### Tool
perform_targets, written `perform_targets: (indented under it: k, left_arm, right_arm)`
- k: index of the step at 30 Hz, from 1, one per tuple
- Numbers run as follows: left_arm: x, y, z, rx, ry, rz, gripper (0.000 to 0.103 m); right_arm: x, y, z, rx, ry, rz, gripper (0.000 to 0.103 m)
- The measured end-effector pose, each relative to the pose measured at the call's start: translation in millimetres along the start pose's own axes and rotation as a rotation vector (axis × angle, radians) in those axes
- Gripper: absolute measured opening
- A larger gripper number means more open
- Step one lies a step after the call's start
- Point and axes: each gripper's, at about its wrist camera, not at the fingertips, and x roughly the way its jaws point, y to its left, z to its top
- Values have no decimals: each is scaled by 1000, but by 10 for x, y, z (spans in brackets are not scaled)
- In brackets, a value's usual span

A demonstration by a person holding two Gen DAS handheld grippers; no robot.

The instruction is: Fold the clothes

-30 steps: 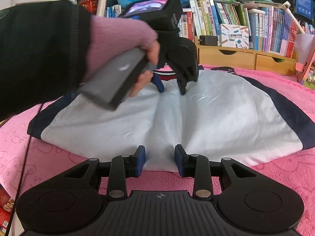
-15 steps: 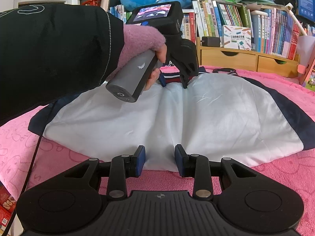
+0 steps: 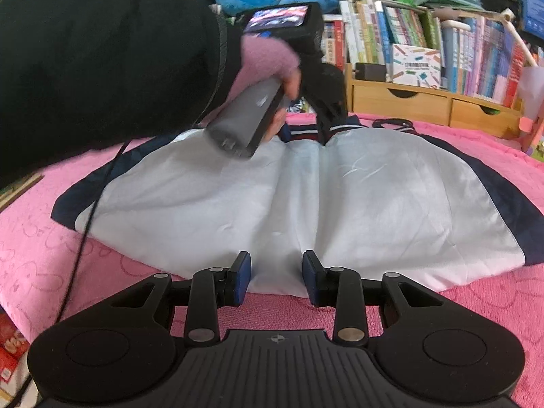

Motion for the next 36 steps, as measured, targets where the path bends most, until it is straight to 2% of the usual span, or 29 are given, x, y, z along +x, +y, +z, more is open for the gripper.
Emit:
perform_targets:
  k: [2,4,6,10,12,15,18,21,22,26,29,31,34,36]
  left_arm:
    - [-179,40,-30,-11,-62,-8,38]
    - [-418,99,-153,-5,-141,-31,38]
    - [-686,180,-361,11,-184,-62,38]
    - [-1255,411,-926,17,-281,-99,42]
    - [-1477,581,-1246,-21,-324,-98,44]
    - [-1684,808,-1713,-75,-368,-38,44]
    - [-1750,960,-2038,-98,-365,38,44]
    - [-1765,862,-2137,-44,-379,73,45]
    - [-1766,800,-2146,-15,-388,80,49]
    - [-1682,379,-2099,143,-425,68,51]
    - [-1492,167,-2103,219,-390,85,51]
    - [-1353,131,-2119,257,-342,124,53]
    - [-1354,236,-2199,293,-338,158,54]
    - [-1381,332,-2259,320,-336,201,54]
  right_arm:
    - [-3,-20,8,-3,-5,33,50]
    - [-44,-124,38,58,-20,82,51]
    - [-109,-224,85,106,-50,117,51]
    - [-328,-455,158,157,-159,108,54]
    - [-394,-648,165,209,-178,78,55]
    - [-449,-924,167,276,-184,18,55]
    - [-453,-1078,144,263,-185,-47,55]
    - [-406,-982,120,126,-162,-111,55]
    - [-411,-883,86,66,-151,-121,55]
    - [-271,-448,72,-183,-154,-166,55]
    - [-172,-297,67,-278,-144,-185,55]
    - [-108,-269,51,-335,-119,-203,55]
    - [-39,-314,-43,-479,-91,-251,54]
    - [-38,-407,-165,-628,-94,-300,54]
